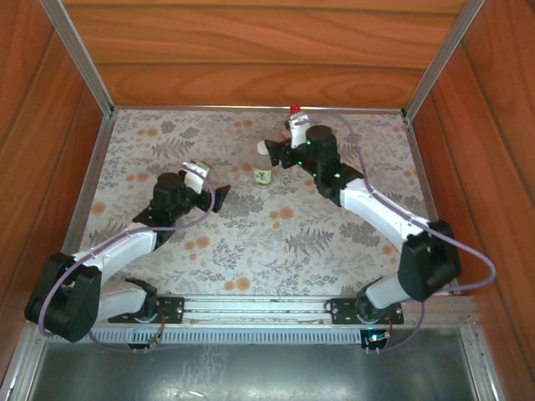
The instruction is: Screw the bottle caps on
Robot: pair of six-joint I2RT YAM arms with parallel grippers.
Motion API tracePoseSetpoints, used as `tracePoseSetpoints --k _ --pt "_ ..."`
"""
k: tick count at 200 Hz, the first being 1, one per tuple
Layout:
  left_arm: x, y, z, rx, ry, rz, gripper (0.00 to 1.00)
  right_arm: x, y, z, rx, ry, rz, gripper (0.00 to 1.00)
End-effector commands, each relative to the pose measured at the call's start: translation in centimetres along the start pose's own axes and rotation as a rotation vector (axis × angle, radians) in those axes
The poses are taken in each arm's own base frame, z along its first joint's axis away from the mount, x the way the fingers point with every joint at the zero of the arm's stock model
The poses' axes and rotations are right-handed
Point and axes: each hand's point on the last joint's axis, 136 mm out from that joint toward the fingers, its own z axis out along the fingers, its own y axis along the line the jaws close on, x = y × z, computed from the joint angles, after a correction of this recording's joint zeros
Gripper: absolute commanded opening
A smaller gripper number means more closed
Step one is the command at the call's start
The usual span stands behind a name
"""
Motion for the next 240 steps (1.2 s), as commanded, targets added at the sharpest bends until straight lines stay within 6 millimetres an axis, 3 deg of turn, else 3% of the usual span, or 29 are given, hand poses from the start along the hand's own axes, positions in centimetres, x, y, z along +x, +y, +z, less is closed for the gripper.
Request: tracePoseSetpoints --k 1,23,60,106,145,196,213,240 --pt "-2.2 5.2 -1.5 -0.245 -0.046 0.044 1.0 1.2 -4.5 -2.7 0.174 -0.014 0.026 0.97" --pt "-1.0 8.9 -2.1 -0.366 -0.002 0.039 1.0 3.6 -7.8 -5.2 0.295 0.005 0.012 0.99" --pt "3.4 13.9 -3.0 -0.536 0.126 0.044 1.0 8.4 -12.8 -8.1 0.482 0.064 0.007 0.98" --pt "5.7 17.5 -3.5 -0.56 0.022 -0.122 1.0 13.2 -17.8 -9.2 0.611 0.092 0.063 1.0" --pt "8.6 18.8 -2.1 -0.584 0.019 -0.152 1.0 16.7 -20.1 -8.6 0.601 0.069 0.138 1.0" --pt "8.5 20.5 -2.4 -0.675 0.01 -0.175 1.0 17.6 -21.5 -7.2 0.566 0.063 0.106 1.0" --pt "8.6 20.4 -2.4 -0.676 0.019 -0.181 1.0 19.1 -21.6 -6.4 0.518 0.064 0.123 1.0" --pt "8.6 20.4 -2.4 -0.676 0.019 -0.181 1.0 19.2 -21.5 -5.8 0.476 0.088 0.132 1.0"
